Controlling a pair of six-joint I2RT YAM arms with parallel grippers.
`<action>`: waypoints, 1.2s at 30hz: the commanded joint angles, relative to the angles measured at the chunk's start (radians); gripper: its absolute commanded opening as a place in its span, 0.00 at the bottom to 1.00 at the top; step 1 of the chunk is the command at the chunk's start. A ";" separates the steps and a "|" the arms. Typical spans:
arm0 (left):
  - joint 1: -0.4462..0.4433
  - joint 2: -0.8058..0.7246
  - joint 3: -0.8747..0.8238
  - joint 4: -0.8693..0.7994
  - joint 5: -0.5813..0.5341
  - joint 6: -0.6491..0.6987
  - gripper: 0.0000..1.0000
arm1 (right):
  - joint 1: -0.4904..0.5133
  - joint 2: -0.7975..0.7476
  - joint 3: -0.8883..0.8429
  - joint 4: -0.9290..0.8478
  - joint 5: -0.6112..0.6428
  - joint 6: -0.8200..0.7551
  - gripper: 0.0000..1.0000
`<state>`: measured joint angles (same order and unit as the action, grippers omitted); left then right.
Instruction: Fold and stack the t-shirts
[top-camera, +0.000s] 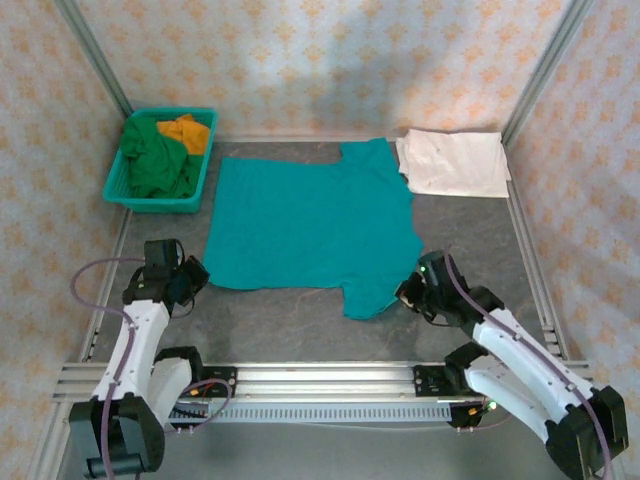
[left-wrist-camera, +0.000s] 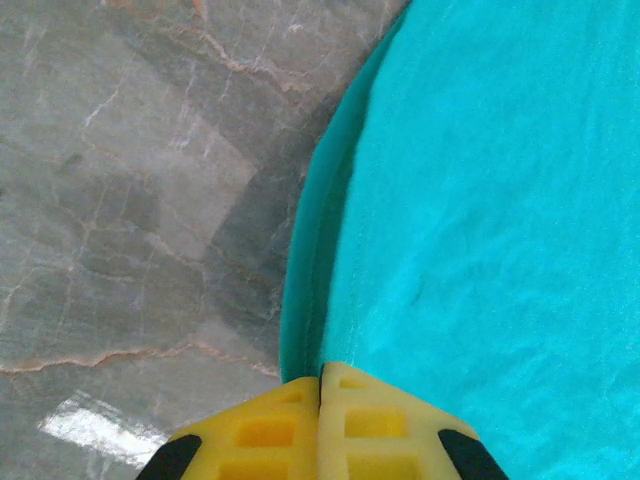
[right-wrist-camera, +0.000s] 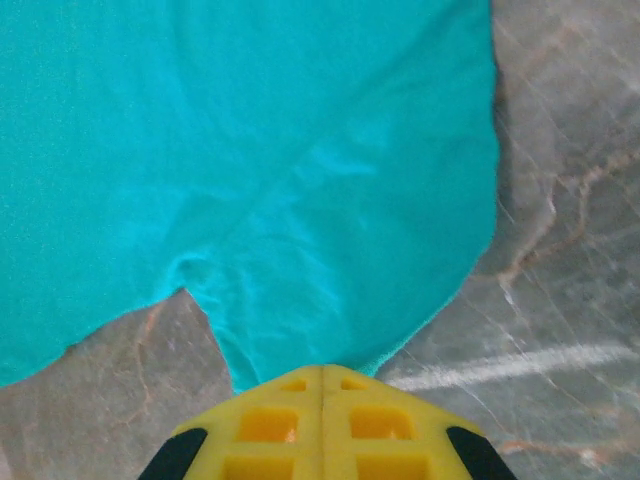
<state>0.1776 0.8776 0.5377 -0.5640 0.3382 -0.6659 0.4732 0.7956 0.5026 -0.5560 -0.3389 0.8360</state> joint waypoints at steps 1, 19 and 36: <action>0.009 0.048 0.069 0.043 0.010 -0.006 0.00 | -0.032 0.041 0.066 0.080 0.025 -0.056 0.00; 0.033 0.246 0.222 0.076 -0.061 0.087 0.00 | -0.177 0.298 0.284 0.217 -0.008 -0.189 0.00; 0.034 0.451 0.347 0.118 -0.109 0.158 0.00 | -0.217 0.481 0.428 0.290 -0.002 -0.185 0.00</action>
<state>0.2039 1.3083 0.8402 -0.4721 0.2722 -0.5499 0.2649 1.2541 0.8852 -0.2966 -0.3515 0.6636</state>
